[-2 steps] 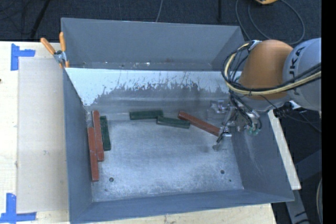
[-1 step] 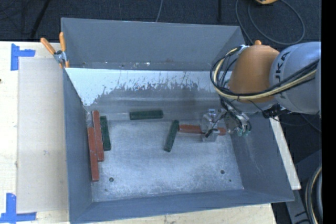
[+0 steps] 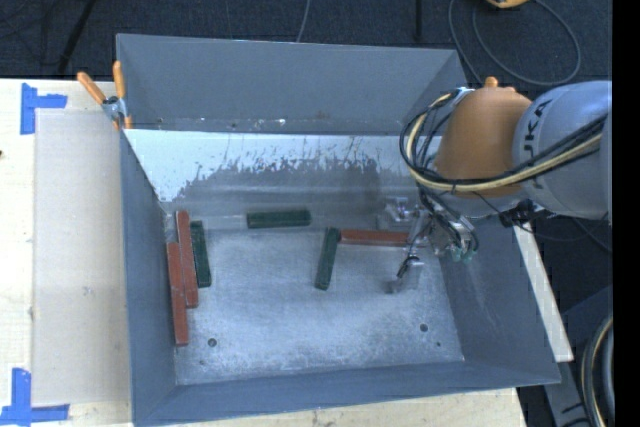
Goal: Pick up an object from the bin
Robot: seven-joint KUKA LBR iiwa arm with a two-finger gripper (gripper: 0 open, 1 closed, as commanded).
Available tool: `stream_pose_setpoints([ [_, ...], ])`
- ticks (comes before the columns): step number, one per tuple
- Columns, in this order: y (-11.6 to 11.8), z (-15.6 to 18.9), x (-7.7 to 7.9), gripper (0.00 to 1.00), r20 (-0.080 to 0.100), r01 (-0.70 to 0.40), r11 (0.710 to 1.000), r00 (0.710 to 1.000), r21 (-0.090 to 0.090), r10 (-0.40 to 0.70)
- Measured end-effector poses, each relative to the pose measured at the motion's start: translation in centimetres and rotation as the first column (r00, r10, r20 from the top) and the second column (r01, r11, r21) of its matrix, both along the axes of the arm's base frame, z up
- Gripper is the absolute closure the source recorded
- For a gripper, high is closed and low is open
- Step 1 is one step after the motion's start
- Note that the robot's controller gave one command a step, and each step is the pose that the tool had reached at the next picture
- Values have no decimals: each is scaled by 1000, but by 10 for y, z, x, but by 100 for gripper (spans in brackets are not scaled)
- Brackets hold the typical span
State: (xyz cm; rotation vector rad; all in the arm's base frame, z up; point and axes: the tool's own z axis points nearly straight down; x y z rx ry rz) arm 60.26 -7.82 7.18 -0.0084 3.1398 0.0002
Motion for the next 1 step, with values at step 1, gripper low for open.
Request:
stream_pose_setpoints([
  [1,0,0,0,100,-1,-1,1000,1000,0,1],
])
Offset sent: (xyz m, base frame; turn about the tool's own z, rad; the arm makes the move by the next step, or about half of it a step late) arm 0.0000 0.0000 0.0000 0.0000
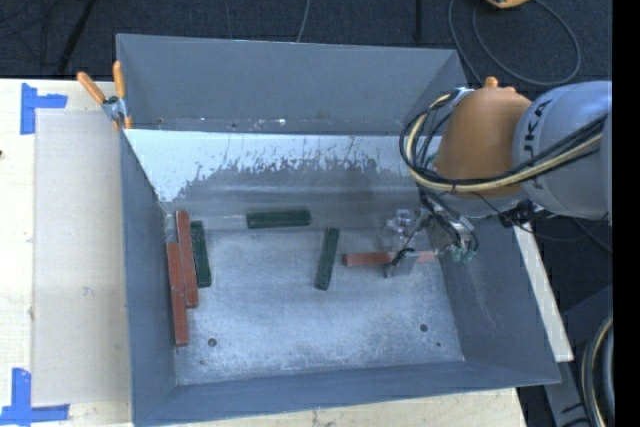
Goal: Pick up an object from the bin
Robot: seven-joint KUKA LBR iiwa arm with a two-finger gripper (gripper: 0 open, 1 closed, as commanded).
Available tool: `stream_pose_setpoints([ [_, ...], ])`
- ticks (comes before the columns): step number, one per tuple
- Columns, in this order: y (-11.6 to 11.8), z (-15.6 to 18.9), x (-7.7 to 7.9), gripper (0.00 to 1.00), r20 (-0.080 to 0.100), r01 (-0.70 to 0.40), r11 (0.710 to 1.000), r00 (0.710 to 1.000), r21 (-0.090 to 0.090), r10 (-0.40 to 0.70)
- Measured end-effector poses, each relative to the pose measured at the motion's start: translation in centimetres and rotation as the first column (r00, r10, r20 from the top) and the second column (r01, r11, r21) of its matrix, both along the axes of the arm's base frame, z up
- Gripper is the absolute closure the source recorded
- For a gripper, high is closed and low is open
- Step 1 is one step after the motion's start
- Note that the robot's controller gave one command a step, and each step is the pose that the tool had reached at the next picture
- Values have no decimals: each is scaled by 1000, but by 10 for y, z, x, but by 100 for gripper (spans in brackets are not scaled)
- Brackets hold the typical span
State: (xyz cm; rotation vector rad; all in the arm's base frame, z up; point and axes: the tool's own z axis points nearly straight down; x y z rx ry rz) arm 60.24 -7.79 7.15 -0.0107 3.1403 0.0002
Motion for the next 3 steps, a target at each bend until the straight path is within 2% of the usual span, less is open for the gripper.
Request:
stream_pose_setpoints([
  [1,0,0,0,100,0,0,1000,1000,0,0],
  [2,-7,127,-15,100,0,32,1000,1000,0,-32],
  [3,-7,126,-15,100,0,31,1000,1000,0,-31],
])
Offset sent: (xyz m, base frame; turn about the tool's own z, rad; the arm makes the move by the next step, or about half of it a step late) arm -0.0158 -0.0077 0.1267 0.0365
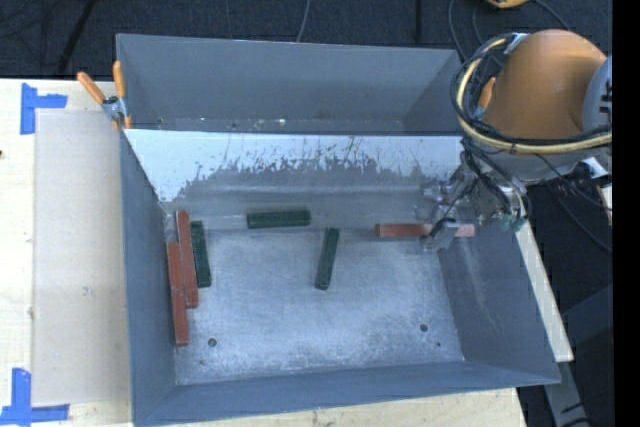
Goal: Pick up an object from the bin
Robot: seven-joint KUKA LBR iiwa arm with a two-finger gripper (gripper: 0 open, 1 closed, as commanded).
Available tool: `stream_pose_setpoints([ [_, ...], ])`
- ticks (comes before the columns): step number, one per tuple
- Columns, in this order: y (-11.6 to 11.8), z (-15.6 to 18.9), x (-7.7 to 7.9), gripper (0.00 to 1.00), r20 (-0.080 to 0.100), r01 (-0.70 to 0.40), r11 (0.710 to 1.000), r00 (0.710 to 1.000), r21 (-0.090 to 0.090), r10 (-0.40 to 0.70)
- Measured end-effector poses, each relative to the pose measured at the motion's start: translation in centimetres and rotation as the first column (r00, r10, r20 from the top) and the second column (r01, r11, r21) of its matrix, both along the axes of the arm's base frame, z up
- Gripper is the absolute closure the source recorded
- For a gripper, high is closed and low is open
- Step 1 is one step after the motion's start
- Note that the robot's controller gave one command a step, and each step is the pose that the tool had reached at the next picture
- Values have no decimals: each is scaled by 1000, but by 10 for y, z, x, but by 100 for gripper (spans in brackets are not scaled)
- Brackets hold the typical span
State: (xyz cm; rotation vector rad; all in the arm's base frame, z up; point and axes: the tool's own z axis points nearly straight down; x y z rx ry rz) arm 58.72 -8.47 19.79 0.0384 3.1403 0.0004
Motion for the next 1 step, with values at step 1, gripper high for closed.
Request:
stream_pose_setpoints([
  [1,1,12,-2,100,-7,-72,997,997,1,72],
])
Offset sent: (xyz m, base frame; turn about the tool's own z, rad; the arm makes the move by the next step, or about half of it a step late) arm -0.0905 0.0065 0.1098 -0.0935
